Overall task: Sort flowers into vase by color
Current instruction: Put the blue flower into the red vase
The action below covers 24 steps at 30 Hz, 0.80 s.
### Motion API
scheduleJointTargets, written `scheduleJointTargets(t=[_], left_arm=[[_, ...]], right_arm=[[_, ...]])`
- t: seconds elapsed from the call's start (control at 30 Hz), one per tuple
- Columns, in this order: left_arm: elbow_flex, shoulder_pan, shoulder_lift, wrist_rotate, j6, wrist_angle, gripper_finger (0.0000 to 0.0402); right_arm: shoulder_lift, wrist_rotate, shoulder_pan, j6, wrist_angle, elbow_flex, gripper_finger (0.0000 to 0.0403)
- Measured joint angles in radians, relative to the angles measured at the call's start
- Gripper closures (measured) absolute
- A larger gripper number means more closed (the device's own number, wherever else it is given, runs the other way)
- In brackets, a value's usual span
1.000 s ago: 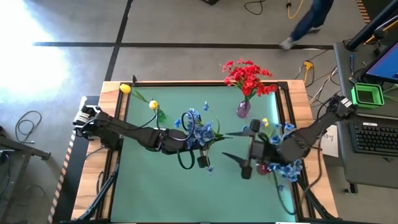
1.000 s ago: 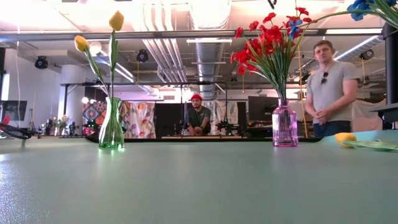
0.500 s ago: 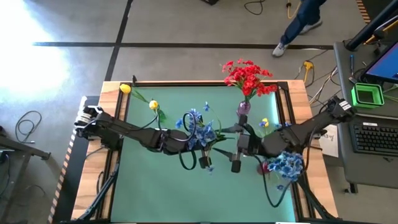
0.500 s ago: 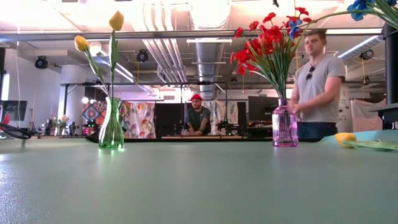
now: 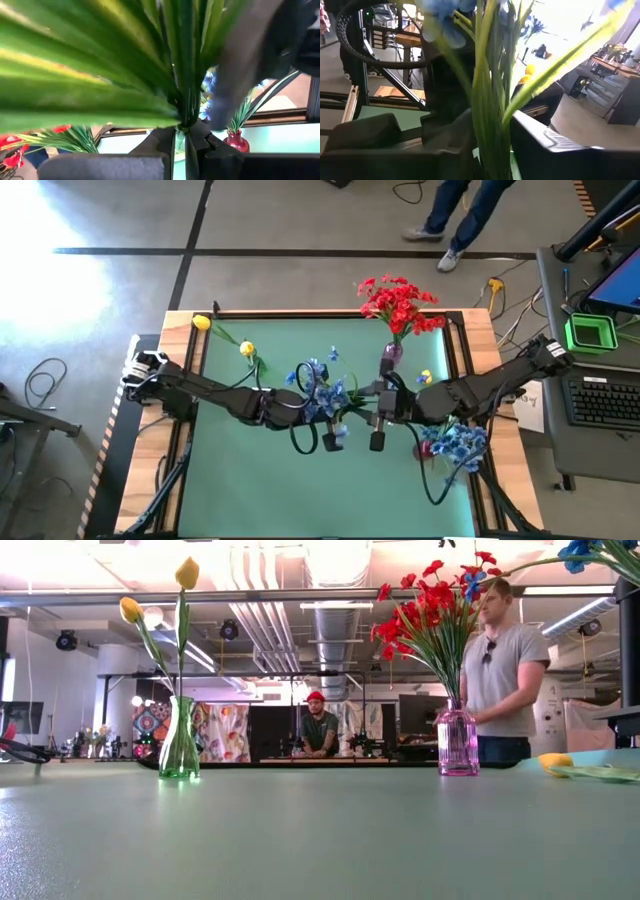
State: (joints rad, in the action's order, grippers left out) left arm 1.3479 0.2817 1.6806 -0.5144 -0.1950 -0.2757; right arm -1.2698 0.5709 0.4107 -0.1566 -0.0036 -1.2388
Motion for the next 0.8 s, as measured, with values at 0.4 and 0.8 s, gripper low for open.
scheduleJointTargets(t=[0.4, 0.8], left_arm=[[0.000, 0.004, -0.001, 0.000, -0.012, -0.001, 0.0308], [0.000, 0.041, -0.044, 0.000, -0.047, 0.034, 0.0182]], right_arm=[[0.002, -0.003, 0.001, -0.018, -0.001, 0.000, 0.0378], [0.143, 0.036, 0.001, -0.033, -0.016, 0.000, 0.0376]])
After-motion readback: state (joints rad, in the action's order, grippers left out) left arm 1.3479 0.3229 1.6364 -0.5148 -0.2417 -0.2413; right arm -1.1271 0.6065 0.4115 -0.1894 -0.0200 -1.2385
